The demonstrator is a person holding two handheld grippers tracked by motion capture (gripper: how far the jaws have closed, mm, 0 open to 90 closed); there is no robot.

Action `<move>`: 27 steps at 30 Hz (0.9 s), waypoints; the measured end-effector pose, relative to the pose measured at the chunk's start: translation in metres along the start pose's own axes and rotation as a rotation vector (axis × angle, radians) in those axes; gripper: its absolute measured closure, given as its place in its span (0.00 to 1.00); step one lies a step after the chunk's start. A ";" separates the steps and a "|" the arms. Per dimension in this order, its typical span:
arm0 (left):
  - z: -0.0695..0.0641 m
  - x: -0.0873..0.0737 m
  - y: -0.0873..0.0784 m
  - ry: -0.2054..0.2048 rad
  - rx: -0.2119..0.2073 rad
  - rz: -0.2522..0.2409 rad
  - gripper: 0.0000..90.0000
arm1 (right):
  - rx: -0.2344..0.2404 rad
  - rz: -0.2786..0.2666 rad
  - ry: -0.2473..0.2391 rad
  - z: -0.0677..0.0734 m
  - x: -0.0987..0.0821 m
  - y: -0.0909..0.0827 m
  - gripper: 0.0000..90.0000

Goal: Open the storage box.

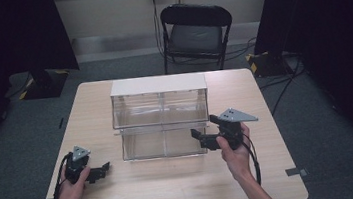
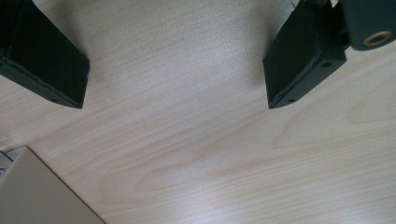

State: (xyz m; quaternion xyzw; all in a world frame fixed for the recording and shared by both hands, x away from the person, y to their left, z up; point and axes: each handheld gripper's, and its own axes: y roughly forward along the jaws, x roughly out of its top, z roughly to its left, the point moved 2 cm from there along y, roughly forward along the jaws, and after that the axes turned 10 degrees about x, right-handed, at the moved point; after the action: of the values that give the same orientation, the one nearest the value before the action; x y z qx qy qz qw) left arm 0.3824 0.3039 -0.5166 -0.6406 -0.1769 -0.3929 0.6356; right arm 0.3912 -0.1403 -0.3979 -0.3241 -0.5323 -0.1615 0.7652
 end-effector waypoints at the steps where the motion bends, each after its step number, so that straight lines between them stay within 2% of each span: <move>1: 0.000 0.000 0.000 0.001 0.000 0.000 0.07 | -0.001 0.001 -0.001 0.000 0.000 0.000 0.13; 27: 0.000 0.000 0.000 0.006 0.002 0.002 0.07 | 0.003 0.004 -0.001 0.000 0.000 0.000 0.13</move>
State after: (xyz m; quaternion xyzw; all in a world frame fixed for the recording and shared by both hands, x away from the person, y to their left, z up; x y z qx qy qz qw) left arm 0.3825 0.3044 -0.5164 -0.6390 -0.1749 -0.3941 0.6370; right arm 0.3912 -0.1407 -0.3978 -0.3242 -0.5321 -0.1591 0.7658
